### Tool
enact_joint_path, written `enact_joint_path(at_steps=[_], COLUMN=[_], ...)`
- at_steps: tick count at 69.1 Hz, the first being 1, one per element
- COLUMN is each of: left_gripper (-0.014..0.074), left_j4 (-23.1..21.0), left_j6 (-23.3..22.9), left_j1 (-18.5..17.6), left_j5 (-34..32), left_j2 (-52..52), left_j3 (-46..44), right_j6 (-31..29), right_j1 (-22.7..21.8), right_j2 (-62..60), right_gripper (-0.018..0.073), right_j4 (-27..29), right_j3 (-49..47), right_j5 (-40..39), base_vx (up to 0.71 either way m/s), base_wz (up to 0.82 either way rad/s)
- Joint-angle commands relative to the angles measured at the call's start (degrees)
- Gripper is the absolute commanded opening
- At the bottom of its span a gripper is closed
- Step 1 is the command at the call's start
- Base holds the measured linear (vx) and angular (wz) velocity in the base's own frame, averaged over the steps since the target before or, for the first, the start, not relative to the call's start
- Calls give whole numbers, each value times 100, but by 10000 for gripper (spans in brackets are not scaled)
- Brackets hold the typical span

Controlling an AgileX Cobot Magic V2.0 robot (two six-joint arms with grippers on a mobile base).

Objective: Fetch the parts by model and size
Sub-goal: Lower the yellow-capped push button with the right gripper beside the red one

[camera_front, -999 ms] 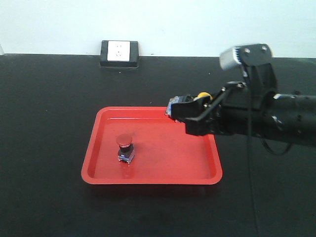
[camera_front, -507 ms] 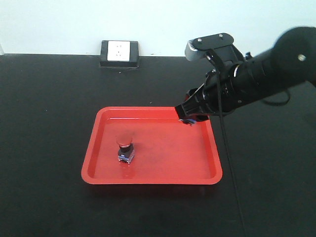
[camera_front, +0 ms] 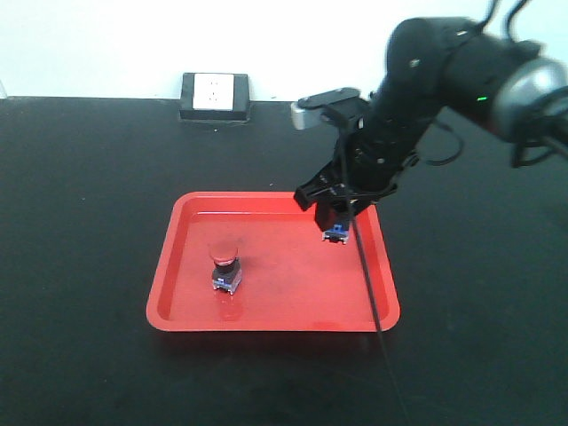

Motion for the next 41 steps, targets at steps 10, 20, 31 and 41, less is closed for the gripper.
enact_joint_path(at_steps=[10, 20, 31, 41], left_gripper=[-7, -7, -7, -8], left_j4=[0, 0, 0, 0], left_j6=[-9, -9, -9, -9], left_j1=[10, 10, 10, 10], left_j5=[-399, -354, -236, -230], left_j2=[74, 74, 74, 74], left_j3=[-124, -124, -124, -124], right_j6=[-744, -744, -780, -780], right_j1=[-22, -22, -22, -22], right_j2=[223, 450, 710, 910], right_gripper=[-4, -4, -4, -4], right_j4=[398, 414, 403, 403], right_j3=[-306, -306, -306, -306], right_j5=[-287, -456, -604, -828], base_vx=[0, 0, 0, 0], base_wz=[0, 0, 0, 0])
